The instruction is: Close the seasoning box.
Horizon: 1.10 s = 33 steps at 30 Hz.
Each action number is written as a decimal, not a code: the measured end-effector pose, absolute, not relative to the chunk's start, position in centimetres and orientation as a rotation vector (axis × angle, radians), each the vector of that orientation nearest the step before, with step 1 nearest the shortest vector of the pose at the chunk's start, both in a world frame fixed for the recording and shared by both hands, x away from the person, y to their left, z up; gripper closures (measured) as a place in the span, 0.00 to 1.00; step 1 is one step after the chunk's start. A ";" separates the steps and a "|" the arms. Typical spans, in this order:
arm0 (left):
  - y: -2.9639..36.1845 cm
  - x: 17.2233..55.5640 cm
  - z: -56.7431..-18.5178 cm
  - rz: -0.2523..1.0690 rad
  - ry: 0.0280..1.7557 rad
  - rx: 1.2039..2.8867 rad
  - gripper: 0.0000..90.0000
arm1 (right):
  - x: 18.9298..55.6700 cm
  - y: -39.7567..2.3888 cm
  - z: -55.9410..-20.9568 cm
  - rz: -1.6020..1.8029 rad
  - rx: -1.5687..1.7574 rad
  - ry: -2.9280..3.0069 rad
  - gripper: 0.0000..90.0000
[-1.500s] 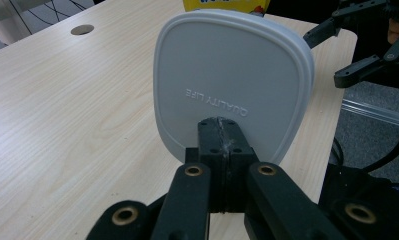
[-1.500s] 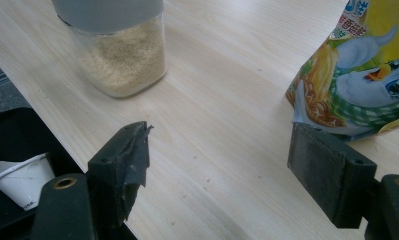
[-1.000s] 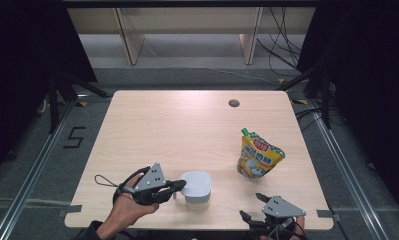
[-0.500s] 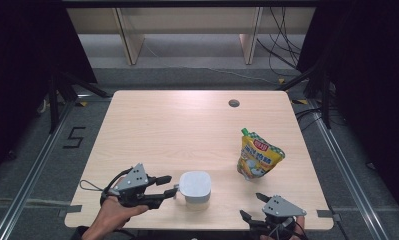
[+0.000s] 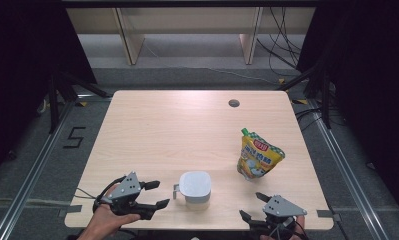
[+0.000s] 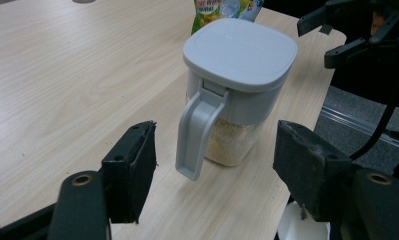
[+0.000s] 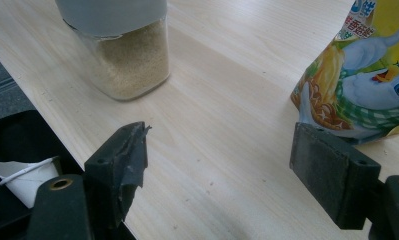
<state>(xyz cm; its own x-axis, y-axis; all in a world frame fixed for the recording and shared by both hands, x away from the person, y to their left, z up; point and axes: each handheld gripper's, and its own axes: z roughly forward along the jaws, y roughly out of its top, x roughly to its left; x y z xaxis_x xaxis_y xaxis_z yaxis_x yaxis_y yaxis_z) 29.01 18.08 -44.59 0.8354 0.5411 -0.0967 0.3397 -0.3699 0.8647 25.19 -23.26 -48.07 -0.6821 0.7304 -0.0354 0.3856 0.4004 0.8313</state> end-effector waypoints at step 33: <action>19.3 26.0 -48.3 0.284 0.728 2.094 0.27 | 25.1 -23.4 -48.1 1.181 0.960 2.270 0.28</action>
<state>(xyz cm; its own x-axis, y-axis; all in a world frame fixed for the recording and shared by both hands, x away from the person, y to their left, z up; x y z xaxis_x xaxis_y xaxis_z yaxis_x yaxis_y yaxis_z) 25.98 19.33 -48.33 0.8023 0.5935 -0.0639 0.3931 -0.4447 0.8048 25.06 -23.40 -48.10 -0.6812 0.7311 -0.0390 0.3877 0.4054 0.8279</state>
